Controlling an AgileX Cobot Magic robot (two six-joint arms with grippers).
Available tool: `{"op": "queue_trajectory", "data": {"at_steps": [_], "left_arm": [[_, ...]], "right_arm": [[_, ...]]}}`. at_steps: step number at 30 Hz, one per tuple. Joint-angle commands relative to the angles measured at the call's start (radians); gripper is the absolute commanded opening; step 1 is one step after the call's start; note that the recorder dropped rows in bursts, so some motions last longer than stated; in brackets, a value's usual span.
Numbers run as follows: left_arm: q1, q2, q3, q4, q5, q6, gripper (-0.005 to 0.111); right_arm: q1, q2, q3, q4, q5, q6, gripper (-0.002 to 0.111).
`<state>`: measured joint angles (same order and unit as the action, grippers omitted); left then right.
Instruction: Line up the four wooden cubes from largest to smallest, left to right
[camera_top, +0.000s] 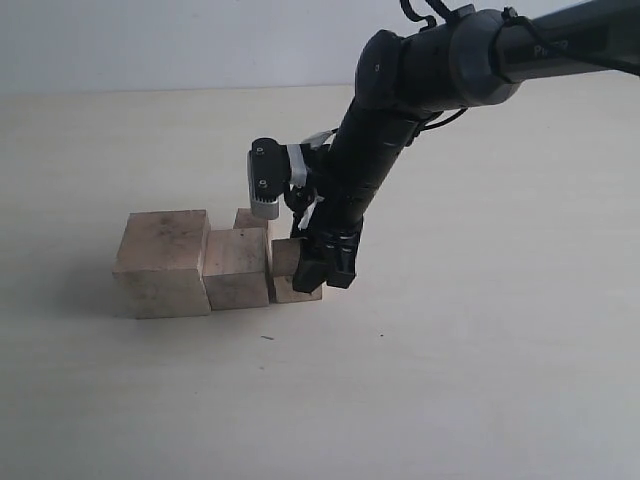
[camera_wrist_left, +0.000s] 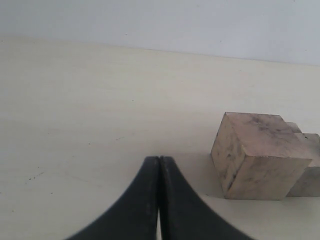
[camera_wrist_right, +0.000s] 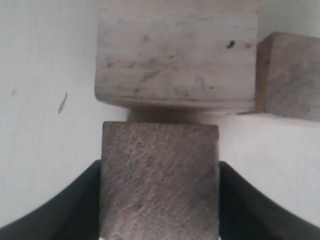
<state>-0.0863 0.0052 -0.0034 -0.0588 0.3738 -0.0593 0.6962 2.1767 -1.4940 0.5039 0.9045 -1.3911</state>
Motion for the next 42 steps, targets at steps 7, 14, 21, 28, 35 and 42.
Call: {"op": "queue_trajectory", "data": {"at_steps": [7,14,21,28,35,42], "left_arm": [[-0.005,-0.005,0.003,0.003,-0.014,0.0,0.0],[-0.005,-0.005,0.003,0.003,-0.014,0.0,0.0],[-0.005,-0.005,0.003,0.003,-0.014,0.0,0.0],[-0.005,-0.005,0.003,0.003,-0.014,0.0,0.0],[-0.005,-0.005,0.003,0.003,-0.014,0.0,0.0],[-0.005,-0.005,0.003,0.003,-0.014,0.0,0.0]], "right_arm": [[0.001,0.003,0.001,-0.007,-0.002,0.007,0.032],[0.001,-0.03,0.001,0.047,-0.014,0.062,0.069],[0.001,-0.086,0.001,0.002,-0.015,0.195,0.073],[0.001,-0.17,0.001,-0.287,0.039,0.553,0.066],[0.001,-0.176,0.001,-0.372,0.08,0.66,0.064],[0.001,-0.094,0.001,-0.374,0.063,0.66,0.064]]}}
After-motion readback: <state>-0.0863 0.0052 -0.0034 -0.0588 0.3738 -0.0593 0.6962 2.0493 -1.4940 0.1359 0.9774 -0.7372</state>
